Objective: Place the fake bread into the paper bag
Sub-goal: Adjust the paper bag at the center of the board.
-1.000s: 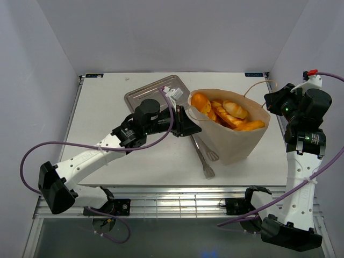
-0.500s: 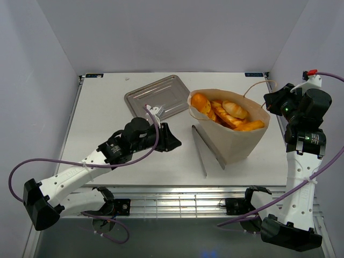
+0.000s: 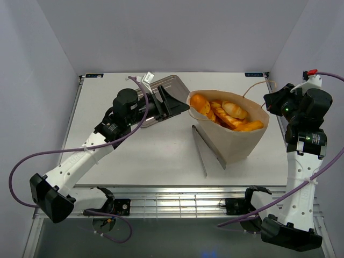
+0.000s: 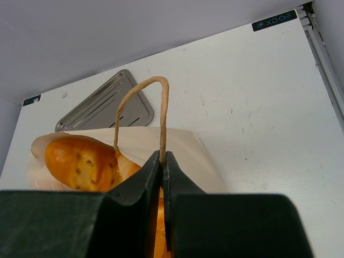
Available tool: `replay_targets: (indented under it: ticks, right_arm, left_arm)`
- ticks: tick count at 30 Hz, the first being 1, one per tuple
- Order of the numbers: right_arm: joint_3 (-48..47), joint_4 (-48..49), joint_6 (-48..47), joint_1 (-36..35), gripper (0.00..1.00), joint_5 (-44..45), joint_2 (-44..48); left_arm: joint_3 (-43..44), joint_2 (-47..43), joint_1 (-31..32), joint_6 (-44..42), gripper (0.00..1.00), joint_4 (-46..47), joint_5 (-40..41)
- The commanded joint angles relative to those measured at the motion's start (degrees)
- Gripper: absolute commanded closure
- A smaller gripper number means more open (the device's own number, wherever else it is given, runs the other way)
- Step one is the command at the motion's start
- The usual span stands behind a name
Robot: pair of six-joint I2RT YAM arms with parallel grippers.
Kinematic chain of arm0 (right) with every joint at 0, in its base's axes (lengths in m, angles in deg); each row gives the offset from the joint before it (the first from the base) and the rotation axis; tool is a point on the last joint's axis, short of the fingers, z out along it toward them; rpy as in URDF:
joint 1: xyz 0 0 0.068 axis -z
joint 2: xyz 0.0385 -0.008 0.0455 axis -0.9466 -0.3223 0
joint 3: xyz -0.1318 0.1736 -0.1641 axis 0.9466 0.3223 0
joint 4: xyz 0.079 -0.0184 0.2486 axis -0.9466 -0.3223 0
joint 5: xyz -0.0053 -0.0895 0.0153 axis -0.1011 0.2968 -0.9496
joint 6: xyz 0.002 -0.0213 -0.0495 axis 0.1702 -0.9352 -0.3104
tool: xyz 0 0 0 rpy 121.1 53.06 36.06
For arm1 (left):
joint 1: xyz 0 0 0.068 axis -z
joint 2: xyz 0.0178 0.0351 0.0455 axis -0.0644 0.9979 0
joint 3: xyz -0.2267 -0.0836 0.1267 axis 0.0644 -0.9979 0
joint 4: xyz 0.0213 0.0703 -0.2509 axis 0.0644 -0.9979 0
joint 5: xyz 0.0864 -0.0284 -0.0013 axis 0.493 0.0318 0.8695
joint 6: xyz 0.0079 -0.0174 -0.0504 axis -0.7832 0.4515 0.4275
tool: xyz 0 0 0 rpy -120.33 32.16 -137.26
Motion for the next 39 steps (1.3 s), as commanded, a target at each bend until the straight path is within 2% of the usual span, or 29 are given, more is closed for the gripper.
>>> replay_targets:
  ticks: [1,2,5,8,12,13,15,16,17,19,20,23,24,25,26,27,28,30,31,33,35,36,37,39]
  right_arm:
    - [-3.3,1.6,-0.8,-0.2,0.92,0.0,0.8]
    - [-3.3,1.7,-0.8,-0.3,0.92,0.0,0.8]
    - [-3.1,2.0,-0.5,-0.2,0.92,-0.4,0.7]
    - [-3.0,2.3,-0.2,-0.2,0.92,-0.7,0.5]
    - [-3.2,2.6,-0.1,-0.2,0.92,-0.3,0.0]
    - [-3.5,2.5,-0.1,-0.2,0.92,-0.4,-0.2]
    - [-4.6,2.7,0.0,-0.3,0.92,-0.3,-0.8]
    - [-5.0,2.9,0.1,-0.3,0.92,-0.1,-1.1]
    - [-5.6,3.4,0.4,-0.2,0.92,0.1,-2.0]
    - [-8.8,4.7,0.5,-0.2,0.92,0.5,-3.5]
    - [-10.6,4.4,0.7,-0.2,0.92,0.6,-5.6]
    - [-18.6,3.2,1.4,-0.3,0.92,-0.5,-8.7]
    - [-20.0,3.2,2.1,-0.2,0.92,-1.0,-8.9]
    - [-21.2,3.0,2.4,-0.2,0.92,-1.0,-9.0]
    - [-22.3,3.1,2.6,-0.2,0.92,-1.0,-8.9]
    - [-22.2,3.2,2.7,-0.2,0.92,-1.1,-8.7]
    - [-21.7,3.7,2.7,-0.3,0.92,-1.0,-8.3]
    - [-17.9,4.4,2.8,-0.3,0.92,-0.7,-7.5]
    - [-16.4,5.5,2.8,-0.3,0.92,-0.9,-7.3]
    - [-11.4,7.7,3.4,-0.2,0.92,-1.7,-7.6]
    - [-11.8,5.5,3.2,-0.2,0.92,-4.1,-10.5]
    - [-14.7,4.4,2.9,-0.3,0.92,-4.5,-11.0]
    - [-15.2,4.5,3.2,-0.3,0.92,-4.3,-10.3]
    - [-15.6,6.8,3.4,-0.4,0.92,-2.4,-8.6]
  left_arm:
    - [-0.6,1.4,0.0,8.0,0.10,7.2,-6.1]
    - [-0.2,2.4,0.0,8.6,0.03,7.5,-7.0]
    - [2.7,6.8,0.2,9.8,0.06,7.5,-10.9]
    - [4.0,8.8,0.2,10.2,0.14,8.6,-11.7]
    - [7.4,11.8,0.2,10.0,0.32,9.8,-12.7]
    - [10.4,13.0,0.2,10.1,0.51,9.8,-13.3]
    - [14.7,17.7,0.1,10.0,0.83,9.7,-15.8]
    - [17.5,19.8,0.2,10.1,0.96,9.4,-16.8]
    - [24.5,24.3,0.2,10.1,1.00,8.3,-18.9]
    - [33.0,29.2,0.4,10.2,1.00,6.6,-21.0]
    - [43.5,31.9,0.6,10.5,1.00,5.6,-22.5]
    - [64.3,44.4,3.0,10.8,1.00,0.7,-28.5]
    - [75.6,49.9,3.9,11.5,1.00,0.5,-32.1]
    - [77.2,51.0,3.9,15.0,1.00,1.0,-33.9]
    - [75.4,50.5,3.9,16.4,1.00,4.4,-35.0]
    - [65.1,47.1,3.5,17.1,1.00,7.1,-35.8]
    - [58.2,44.8,3.3,18.2,1.00,14.5,-35.4]
    - [44.7,42.1,1.9,19.3,1.00,18.0,-34.7]
    - [43.6,42.2,1.6,17.6,1.00,17.5,-34.6]
    - [44.3,43.8,0.9,16.1,1.00,15.0,-34.4]
    - [49.7,46.9,0.7,17.2,1.00,14.5,-35.0]
    - [52.8,47.9,0.9,17.3,1.00,14.1,-35.4]
    - [60.2,48.9,1.1,16.7,1.00,10.5,-35.6]
    - [66.7,50.5,1.7,11.0,1.00,3.8,-33.6]
